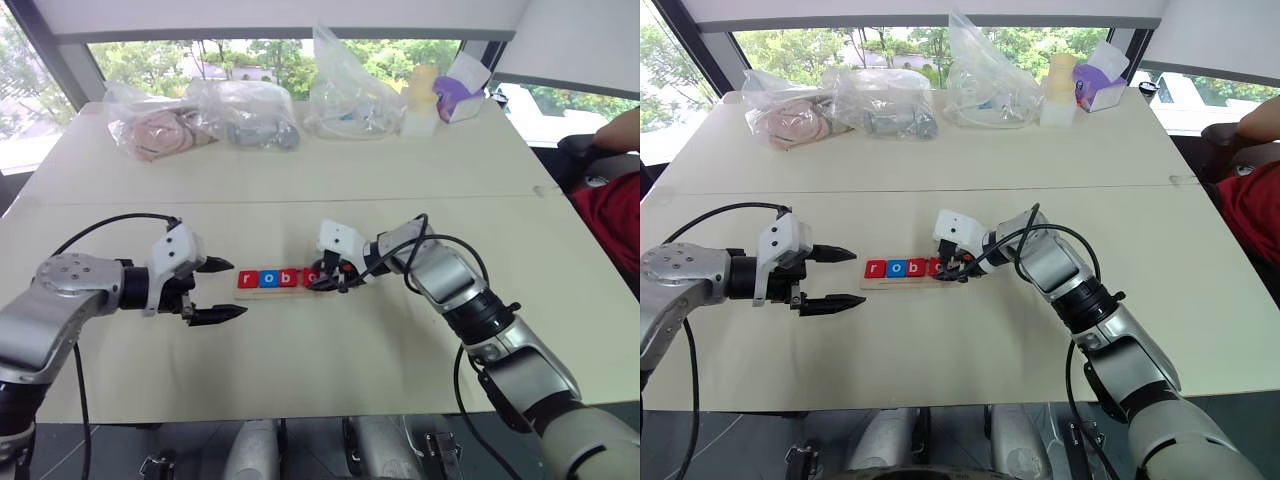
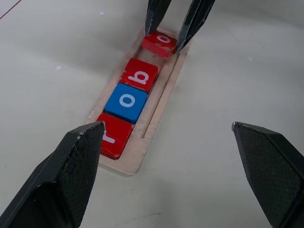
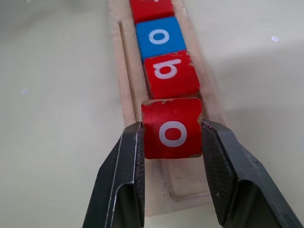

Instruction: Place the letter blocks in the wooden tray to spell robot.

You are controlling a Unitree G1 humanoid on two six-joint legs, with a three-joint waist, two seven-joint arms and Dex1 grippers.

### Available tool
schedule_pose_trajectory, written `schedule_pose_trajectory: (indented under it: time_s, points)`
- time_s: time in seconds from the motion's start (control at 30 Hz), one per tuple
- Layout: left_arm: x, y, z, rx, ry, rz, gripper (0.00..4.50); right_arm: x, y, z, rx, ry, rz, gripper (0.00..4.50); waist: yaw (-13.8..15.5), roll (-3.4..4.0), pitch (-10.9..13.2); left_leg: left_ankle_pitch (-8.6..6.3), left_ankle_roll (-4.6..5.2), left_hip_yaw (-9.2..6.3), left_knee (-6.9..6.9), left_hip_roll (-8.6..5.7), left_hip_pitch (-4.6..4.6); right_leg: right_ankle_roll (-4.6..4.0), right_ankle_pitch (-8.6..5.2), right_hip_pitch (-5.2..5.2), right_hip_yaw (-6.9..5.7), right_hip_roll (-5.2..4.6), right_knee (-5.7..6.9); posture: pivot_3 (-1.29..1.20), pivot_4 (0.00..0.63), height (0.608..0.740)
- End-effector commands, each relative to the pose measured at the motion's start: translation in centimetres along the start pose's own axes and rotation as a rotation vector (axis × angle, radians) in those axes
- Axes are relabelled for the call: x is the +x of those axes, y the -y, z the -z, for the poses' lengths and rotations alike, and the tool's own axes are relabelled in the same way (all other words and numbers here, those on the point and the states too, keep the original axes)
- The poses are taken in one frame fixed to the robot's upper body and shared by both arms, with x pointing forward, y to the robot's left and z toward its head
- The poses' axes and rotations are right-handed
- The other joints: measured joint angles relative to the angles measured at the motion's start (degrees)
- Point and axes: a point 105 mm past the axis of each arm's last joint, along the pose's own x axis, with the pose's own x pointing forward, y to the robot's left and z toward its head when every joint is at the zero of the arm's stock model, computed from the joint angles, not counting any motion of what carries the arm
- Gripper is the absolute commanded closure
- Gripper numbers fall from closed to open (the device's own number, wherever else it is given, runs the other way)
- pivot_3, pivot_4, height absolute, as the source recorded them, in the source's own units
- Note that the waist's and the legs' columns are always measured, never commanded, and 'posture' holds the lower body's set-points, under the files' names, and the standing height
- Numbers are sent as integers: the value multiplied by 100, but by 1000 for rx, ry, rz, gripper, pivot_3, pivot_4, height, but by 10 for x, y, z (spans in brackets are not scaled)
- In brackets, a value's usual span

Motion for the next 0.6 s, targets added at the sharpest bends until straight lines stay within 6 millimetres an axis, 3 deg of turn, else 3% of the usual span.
schedule_pose_trajectory:
  time_s: [0.03,0.33,0.53,0.57,0.6]
  points:
    - [-1,0,-5,27,12,-8,0,-1,6,-11,-53,9,23,3397,0,0,0,0,0,0,0,0,0,0,0,0,0,0,0,0,150,735]
    - [-1,0,-5,23,12,-12,0,3,8,-13,-70,19,20,3397,-1,0,0,0,0,0,0,0,0,0,0,0,0,0,0,0,150,735]
    - [-1,0,-4,23,9,-17,0,5,7,-18,-81,45,20,382,0,0,0,0,0,0,0,0,0,0,0,0,0,0,0,0,150,735]
    - [-1,0,-4,23,10,-18,0,5,8,-20,-81,56,29,40,-2,0,0,0,0,0,0,0,0,0,0,0,0,0,0,0,150,735]
    - [-1,0,-4,23,9,-18,0,4,10,-23,-77,70,37,40,-4,0,0,0,0,0,0,0,0,0,0,0,0,0,0,0,150,735]
